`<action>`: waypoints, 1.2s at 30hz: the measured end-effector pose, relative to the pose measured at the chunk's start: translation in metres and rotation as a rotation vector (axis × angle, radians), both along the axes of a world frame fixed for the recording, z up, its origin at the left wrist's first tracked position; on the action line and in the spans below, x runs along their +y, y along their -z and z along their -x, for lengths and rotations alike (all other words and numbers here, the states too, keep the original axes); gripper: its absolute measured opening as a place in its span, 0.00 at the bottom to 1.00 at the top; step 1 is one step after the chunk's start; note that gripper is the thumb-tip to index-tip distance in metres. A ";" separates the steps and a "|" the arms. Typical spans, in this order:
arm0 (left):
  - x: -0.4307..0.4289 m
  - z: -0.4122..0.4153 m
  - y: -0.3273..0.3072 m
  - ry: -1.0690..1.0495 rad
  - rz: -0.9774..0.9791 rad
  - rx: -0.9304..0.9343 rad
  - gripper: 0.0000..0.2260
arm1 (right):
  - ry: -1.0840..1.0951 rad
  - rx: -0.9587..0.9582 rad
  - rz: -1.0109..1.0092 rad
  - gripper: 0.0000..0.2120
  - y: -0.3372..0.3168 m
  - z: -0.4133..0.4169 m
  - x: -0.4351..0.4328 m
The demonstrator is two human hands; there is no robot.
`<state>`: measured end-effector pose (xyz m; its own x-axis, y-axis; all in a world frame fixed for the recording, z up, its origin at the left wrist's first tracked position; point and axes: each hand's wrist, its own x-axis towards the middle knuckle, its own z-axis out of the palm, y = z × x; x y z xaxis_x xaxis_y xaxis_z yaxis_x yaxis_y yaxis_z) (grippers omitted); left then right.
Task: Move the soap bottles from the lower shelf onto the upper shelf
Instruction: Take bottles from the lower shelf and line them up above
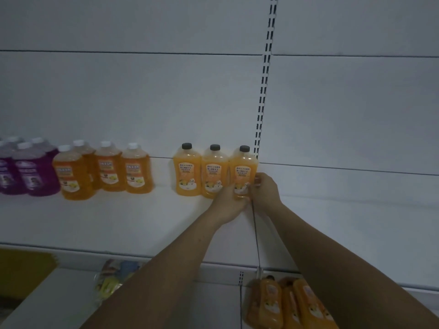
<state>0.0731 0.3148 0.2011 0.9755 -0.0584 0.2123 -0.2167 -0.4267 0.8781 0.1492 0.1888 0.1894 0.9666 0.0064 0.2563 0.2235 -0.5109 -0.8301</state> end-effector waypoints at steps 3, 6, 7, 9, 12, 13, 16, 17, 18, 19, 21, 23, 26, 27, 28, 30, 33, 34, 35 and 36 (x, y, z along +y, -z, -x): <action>-0.001 0.001 -0.001 -0.001 -0.011 0.004 0.14 | 0.005 0.019 0.030 0.14 0.000 0.000 -0.004; 0.003 0.007 -0.010 -0.001 -0.086 -0.032 0.12 | -0.019 0.050 0.116 0.19 -0.007 0.005 -0.011; 0.004 0.012 -0.015 -0.001 -0.119 -0.057 0.12 | -0.029 0.053 0.156 0.24 -0.012 0.008 -0.014; 0.004 0.025 -0.026 -0.019 -0.170 -0.101 0.12 | -0.047 0.039 0.265 0.34 -0.022 0.022 -0.024; 0.003 0.051 -0.034 -0.037 -0.216 -0.157 0.12 | -0.090 -0.086 0.325 0.32 -0.033 0.068 -0.045; 0.002 0.063 -0.034 -0.025 -0.218 -0.180 0.13 | -0.094 -0.141 0.311 0.30 -0.035 0.089 -0.055; -0.007 0.109 -0.026 0.012 -0.204 -0.214 0.21 | -0.091 -0.297 0.202 0.22 -0.030 0.160 -0.088; -0.011 0.127 -0.020 0.046 -0.200 -0.211 0.19 | -0.092 -0.323 0.152 0.19 -0.025 0.183 -0.099; -0.015 0.143 -0.013 0.100 -0.195 -0.192 0.17 | -0.092 -0.336 0.108 0.16 -0.020 0.203 -0.110; -0.020 0.159 -0.005 0.161 -0.180 -0.159 0.14 | -0.090 -0.337 0.073 0.12 -0.012 0.221 -0.120; -0.032 0.179 0.018 0.266 -0.147 -0.056 0.09 | -0.069 -0.309 0.023 0.06 0.009 0.249 -0.138; -0.045 0.182 0.049 0.332 -0.145 0.062 0.07 | -0.028 -0.276 0.002 0.06 0.041 0.263 -0.153; -0.070 0.159 0.116 0.366 -0.179 0.270 0.08 | 0.069 -0.114 -0.043 0.10 0.104 0.255 -0.175; -0.079 0.149 0.135 0.359 -0.181 0.316 0.08 | 0.118 -0.049 -0.046 0.10 0.127 0.244 -0.182; -0.089 0.137 0.151 0.341 -0.187 0.336 0.09 | 0.165 0.023 -0.045 0.08 0.150 0.231 -0.189; -0.116 0.111 0.178 0.331 -0.226 0.409 0.09 | 0.235 0.221 -0.012 0.05 0.194 0.202 -0.205; -0.160 0.072 0.215 0.274 -0.298 0.593 0.10 | 0.254 0.519 0.044 0.21 0.249 0.161 -0.223; -0.174 0.062 0.222 0.259 -0.303 0.624 0.13 | 0.259 0.576 0.054 0.24 0.261 0.150 -0.226; -0.188 0.053 0.228 0.222 -0.294 0.632 0.15 | 0.261 0.615 0.062 0.25 0.271 0.141 -0.228; -0.202 0.046 0.231 0.180 -0.247 0.658 0.16 | 0.252 0.648 0.067 0.25 0.280 0.132 -0.229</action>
<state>0.0270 0.1132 -0.0302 0.8674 -0.2010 -0.4551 0.2373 -0.6369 0.7335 0.0171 -0.0402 -0.0908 0.8985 -0.2428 -0.3657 -0.4385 -0.5365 -0.7211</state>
